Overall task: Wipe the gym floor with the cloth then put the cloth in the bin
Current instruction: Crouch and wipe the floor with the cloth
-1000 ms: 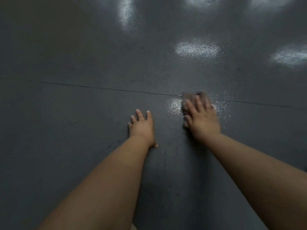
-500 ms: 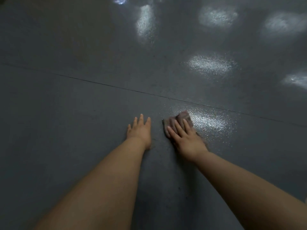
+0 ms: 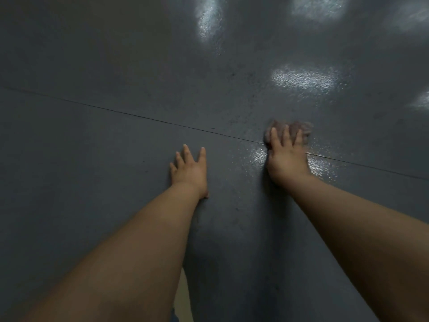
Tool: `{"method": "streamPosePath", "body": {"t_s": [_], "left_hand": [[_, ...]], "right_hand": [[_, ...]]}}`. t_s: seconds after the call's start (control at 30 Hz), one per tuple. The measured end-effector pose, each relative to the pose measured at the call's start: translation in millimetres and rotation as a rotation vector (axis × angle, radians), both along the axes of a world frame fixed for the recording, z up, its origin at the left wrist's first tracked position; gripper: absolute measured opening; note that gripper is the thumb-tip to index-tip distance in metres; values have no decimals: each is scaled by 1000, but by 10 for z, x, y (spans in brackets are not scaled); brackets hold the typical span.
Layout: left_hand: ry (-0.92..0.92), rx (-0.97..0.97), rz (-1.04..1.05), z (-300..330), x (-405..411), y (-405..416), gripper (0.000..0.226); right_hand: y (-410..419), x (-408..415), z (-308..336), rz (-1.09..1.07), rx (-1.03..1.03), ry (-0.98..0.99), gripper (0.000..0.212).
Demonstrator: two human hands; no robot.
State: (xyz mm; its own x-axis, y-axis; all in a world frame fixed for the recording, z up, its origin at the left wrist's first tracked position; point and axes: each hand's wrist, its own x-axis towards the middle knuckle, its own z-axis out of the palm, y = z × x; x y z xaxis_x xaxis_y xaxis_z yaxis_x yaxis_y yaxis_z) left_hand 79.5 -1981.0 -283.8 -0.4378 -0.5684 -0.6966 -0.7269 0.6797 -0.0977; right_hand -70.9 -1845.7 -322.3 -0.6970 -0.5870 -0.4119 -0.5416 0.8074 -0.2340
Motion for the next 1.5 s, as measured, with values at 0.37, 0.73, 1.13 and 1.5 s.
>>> {"method": "streamPosePath", "body": {"t_s": [0.37, 0.73, 1.13, 1.5], "left_hand": [[14, 114, -17, -91, -47, -124, 122], [-2, 135, -53, -137, -48, -141, 123], [127, 169, -80, 637, 84, -79, 91], [258, 37, -126, 1412, 350, 260, 67]], "right_hand": [[330, 239, -196, 362, -196, 86, 55], [-627, 351, -68, 174, -32, 22, 60], [-161, 734, 947, 132, -81, -166, 39], [268, 1126, 1759, -33, -137, -180, 35]]}}
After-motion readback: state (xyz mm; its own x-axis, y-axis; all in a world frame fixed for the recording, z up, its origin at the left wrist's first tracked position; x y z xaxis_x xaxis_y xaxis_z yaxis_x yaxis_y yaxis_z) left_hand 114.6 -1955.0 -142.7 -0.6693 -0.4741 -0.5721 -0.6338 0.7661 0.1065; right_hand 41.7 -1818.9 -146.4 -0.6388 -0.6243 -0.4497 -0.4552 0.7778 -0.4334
